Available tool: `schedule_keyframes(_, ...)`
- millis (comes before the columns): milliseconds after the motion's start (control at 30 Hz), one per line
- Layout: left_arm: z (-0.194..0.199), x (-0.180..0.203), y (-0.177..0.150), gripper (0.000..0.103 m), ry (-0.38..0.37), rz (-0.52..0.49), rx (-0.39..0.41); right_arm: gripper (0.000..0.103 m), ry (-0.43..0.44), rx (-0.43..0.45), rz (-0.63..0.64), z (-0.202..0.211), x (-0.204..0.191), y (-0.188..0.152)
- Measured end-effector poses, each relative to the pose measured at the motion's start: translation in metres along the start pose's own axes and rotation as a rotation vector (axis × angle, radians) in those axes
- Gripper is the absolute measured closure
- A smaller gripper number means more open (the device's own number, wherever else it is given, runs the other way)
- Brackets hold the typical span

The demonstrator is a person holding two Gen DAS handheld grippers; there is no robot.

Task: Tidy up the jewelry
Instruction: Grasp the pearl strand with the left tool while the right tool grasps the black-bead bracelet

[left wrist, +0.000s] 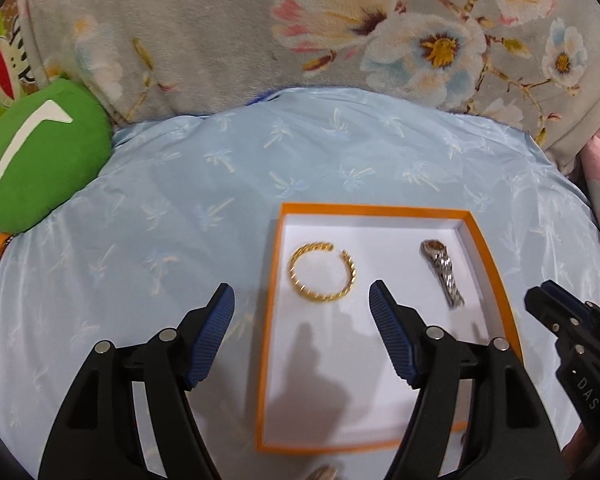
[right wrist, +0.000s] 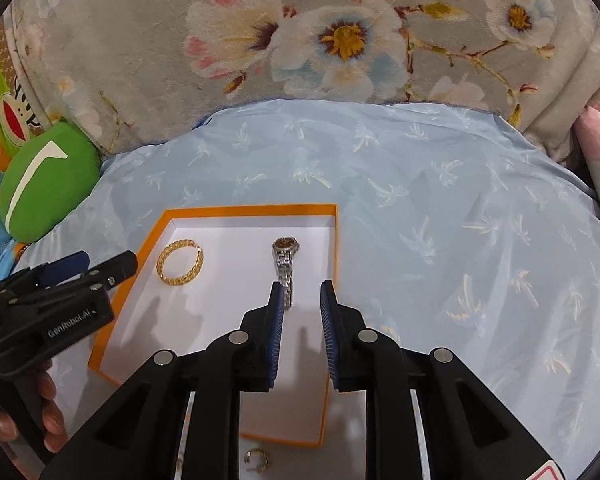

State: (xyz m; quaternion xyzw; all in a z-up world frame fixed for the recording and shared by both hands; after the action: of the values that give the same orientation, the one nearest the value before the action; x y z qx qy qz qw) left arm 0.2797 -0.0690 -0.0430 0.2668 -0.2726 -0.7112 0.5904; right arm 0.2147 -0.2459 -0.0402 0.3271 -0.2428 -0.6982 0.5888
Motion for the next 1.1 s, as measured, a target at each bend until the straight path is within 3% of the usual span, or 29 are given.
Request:
schedule_keyframes(500, 0.065, -0.045, -0.119, 0.034, 0.019, 0.047, -0.103, 0.082, 0.014, -0.075, 0.002, 0.075, -0.012, -0.108)
schedule_keyframes(767, 0.079, -0.046, -0.155, 0.034, 0.004, 0.05, -0.138, 0.082, 0.033, -0.139, 0.013, 0.085, -0.023, -0.153)
schedule_keyframes(1100, 0.08, -0.047, -0.177, 0.034, -0.003, 0.064, -0.161, 0.082, 0.025, -0.183, 0.004, 0.08, -0.023, -0.176)
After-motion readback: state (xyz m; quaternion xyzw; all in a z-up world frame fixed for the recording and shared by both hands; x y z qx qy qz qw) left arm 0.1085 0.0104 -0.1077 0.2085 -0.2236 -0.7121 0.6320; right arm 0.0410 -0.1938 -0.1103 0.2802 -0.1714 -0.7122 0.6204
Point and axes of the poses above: each gripper's, at about its wrist camera, not at the fingertips, and z roughly against the way its jaws point, x to its right, y to its top, the point moved 7 cm from there along -z, roughly the way its jaws point, and after that the axes turned 5 degrees about y, right-handed, at the moved point
